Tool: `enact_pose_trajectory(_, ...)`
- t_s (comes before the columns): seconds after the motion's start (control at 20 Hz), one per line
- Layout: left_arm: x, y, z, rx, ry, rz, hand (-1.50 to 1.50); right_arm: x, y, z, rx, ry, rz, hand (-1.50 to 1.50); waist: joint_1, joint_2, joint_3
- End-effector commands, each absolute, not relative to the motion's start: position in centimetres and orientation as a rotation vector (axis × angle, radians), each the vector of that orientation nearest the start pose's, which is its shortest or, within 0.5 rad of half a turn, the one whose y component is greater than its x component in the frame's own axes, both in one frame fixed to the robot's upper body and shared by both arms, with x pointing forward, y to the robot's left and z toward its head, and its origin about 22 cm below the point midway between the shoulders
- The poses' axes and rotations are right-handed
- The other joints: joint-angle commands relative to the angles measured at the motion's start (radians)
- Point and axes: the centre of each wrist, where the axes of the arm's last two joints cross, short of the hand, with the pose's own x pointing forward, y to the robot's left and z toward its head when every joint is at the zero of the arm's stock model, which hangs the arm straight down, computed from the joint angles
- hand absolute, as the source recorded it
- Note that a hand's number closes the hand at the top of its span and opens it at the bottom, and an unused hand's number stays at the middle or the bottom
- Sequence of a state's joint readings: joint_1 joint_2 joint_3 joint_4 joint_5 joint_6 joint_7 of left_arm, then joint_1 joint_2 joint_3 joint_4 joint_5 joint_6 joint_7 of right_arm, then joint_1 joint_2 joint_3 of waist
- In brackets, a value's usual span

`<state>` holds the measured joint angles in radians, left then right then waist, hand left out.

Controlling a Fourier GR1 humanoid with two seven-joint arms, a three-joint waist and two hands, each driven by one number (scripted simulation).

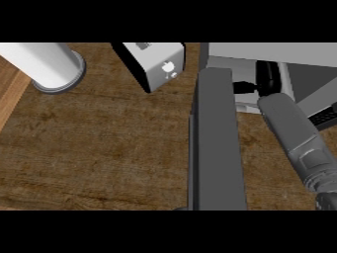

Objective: Pick up the milk, place it into the microwave and close the microwave

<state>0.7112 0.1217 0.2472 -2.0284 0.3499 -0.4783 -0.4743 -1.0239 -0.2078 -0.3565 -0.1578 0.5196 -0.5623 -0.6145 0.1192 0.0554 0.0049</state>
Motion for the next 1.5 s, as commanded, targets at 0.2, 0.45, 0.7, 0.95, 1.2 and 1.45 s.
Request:
enact_pose_trajectory(0.2,6.5,32.3,2.7,-0.150,-1.941,0.017,-1.50,42.8,-22.5,1.2,-0.617,-1.852,0.395,-1.50,0.001,-0.002,0.001)
enact_pose_trajectory(0.45,6.1,30.5,3.3,-0.163,-1.921,0.022,-1.50,41.7,-21.9,-0.8,-0.479,-1.880,0.356,-1.50,-0.030,-0.020,0.001)
enact_pose_trajectory(0.7,7.2,30.2,3.0,-0.215,-1.923,-0.023,-1.50,40.8,-24.2,-1.9,-0.352,-1.894,0.321,-1.50,-0.058,-0.028,-0.001)
enact_pose_trajectory(0.95,7.5,28.5,3.7,-0.215,-1.919,-0.043,-1.50,39.6,-23.4,-3.9,-0.251,-1.896,0.297,-1.50,-0.089,-0.046,-0.003)
enact_pose_trajectory(1.2,9.3,26.0,3.3,-0.231,-1.921,-0.092,-1.50,38.6,-23.5,-5.1,-0.161,-1.887,0.286,-1.50,-0.109,-0.053,-0.004)
enact_pose_trajectory(1.45,10.8,23.5,3.1,-0.273,-1.884,-0.131,-1.50,36.1,-24.8,-7.6,-0.095,-1.876,0.262,-1.50,-0.135,-0.062,-0.006)
